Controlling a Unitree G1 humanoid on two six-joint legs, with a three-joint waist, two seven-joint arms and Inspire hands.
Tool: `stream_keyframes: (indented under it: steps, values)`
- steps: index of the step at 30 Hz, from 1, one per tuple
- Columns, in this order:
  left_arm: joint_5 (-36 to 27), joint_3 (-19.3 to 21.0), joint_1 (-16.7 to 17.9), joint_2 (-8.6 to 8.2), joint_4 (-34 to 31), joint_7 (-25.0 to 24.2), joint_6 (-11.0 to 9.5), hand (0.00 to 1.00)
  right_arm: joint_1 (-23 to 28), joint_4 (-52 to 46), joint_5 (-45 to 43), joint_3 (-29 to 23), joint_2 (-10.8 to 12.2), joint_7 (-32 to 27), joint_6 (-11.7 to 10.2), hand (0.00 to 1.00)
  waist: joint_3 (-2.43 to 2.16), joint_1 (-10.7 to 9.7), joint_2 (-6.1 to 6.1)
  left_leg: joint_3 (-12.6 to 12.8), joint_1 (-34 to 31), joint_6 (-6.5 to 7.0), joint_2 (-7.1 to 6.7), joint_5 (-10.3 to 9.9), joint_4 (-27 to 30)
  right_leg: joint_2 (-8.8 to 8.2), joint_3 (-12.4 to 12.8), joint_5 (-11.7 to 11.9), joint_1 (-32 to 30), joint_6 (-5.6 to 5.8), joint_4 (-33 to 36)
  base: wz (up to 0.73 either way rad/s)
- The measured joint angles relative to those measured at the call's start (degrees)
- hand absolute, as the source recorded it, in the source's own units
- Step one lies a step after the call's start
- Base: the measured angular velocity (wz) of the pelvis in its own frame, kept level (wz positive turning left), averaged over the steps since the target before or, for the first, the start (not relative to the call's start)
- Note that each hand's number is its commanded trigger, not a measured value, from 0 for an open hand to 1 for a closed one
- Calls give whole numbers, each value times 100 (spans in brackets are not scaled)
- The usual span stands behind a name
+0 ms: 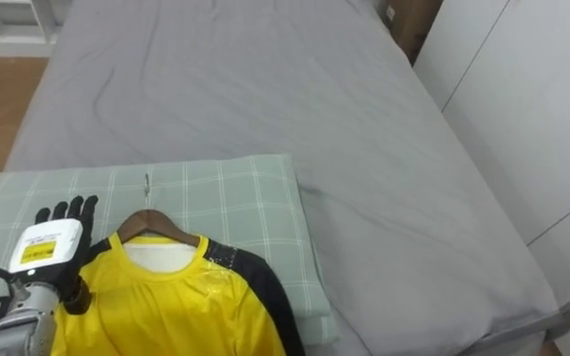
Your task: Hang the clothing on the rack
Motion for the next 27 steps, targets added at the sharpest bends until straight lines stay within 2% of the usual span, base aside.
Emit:
stream_keyframes:
  steps: [7,12,20,27]
  values:
    - [0,4,-59,15,-13,-287,39,0,128,-4,0,51,0,8,8,0,-13,9,-19,31,-2,-10,31,-16,9,22,21,4,-8,-6,-16,-2]
    - [-6,14,-86,62,2,-642,74,0,147,-10,-10,33,0,60,10,0,-52,-31,-85,76,16,-19,65,-20,60,45,51,2,-4,-16,-10,-3]
    - [-216,6,-158,72,353,-1127,184,0,147,-58,-34,33,1,125,101,0,-39,-72,-95,66,-23,9,95,-48,158,52,6,-1,22,-15,-4,2]
    - [-212,99,-169,94,469,-1190,190,0,252,-55,-32,3,12,121,129,0,-44,-66,-122,64,-34,31,86,-76,166,56,6,11,20,-1,3,0]
